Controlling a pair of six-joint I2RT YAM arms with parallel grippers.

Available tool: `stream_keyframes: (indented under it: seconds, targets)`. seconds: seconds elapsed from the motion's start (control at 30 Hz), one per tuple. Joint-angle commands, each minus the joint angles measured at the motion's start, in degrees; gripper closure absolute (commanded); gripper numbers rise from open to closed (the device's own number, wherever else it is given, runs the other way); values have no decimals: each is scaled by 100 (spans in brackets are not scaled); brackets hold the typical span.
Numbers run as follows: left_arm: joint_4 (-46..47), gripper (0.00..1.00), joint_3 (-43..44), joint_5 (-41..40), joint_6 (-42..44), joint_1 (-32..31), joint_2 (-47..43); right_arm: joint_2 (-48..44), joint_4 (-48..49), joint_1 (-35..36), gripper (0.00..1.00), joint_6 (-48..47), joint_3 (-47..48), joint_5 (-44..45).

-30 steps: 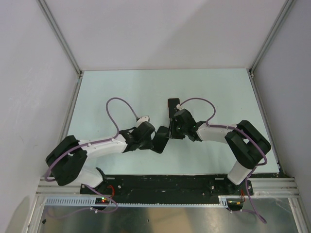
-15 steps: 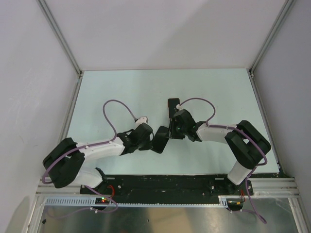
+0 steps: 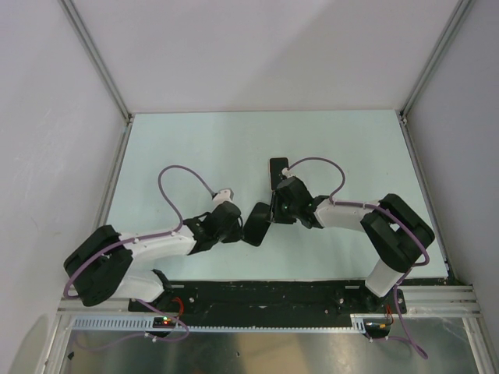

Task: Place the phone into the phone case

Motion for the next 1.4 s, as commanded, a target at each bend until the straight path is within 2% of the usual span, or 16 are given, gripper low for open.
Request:
stream_keyframes:
  seconds: [0.0, 0.63, 0.8, 0.9, 1.13, 1.37]
  targets:
    - [-693, 92, -637, 421, -170, -217, 542, 54, -214, 203, 61, 32, -80, -105]
    - [83, 100, -1176, 592, -755, -644, 1232, -2, -391, 426, 61, -10, -79, 173]
    - [121, 99, -1164, 607, -750, -664, 1012, -25, -362, 452, 60, -7, -79, 172]
    - [-126, 95, -924, 524, -654, -661, 778, -41, -361, 449, 60, -17, -68, 158]
    - [-719, 72, -506, 326, -492, -560, 329, -36, -408, 423, 58, -85, -62, 100]
    - [-1011, 62, -483, 281, -446, -404, -54, -18, -376, 405, 58, -134, -62, 55]
